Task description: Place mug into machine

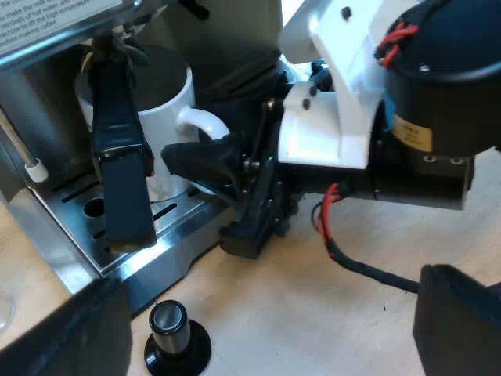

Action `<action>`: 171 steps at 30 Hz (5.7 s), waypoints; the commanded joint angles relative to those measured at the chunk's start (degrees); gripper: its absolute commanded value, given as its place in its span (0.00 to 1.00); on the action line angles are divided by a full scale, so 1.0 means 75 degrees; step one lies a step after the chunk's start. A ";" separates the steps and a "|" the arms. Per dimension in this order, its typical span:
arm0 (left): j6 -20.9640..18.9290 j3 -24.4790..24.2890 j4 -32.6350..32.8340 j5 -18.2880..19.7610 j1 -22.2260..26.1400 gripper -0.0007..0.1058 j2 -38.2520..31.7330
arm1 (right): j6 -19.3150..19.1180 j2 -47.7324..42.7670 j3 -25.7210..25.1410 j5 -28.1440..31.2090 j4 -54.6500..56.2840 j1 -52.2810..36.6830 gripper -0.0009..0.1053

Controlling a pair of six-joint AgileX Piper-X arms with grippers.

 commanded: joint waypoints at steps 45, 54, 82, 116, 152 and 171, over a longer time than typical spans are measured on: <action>0.0110 -0.0889 -0.0016 0.0099 0.0000 0.97 0.0004 | -0.0217 -0.2754 -0.0493 0.1225 0.3668 0.1530 0.43; 0.0034 -0.1080 0.0190 0.0099 0.0000 0.97 -0.0552 | -0.0064 -0.3939 -0.0493 0.1280 0.4662 0.1976 0.43; -0.0472 -0.1080 -0.1339 0.0093 0.0000 0.97 0.0792 | 0.0085 -0.4078 -0.0595 -0.0427 0.4498 0.0671 0.01; -0.0472 -0.1080 -0.1337 0.0266 0.0000 0.97 0.0794 | 0.0030 -0.2744 -0.1453 -0.0811 0.3773 -0.0118 0.01; -0.0472 -0.1080 -0.1337 0.0266 0.0000 0.97 0.0794 | -0.0007 -0.2164 -0.1812 -0.0045 0.3537 -0.0121 0.01; -0.0472 -0.1080 -0.1337 0.0266 0.0000 0.97 0.0794 | 0.0498 -0.3426 -0.1812 -0.1062 0.5577 0.0174 0.06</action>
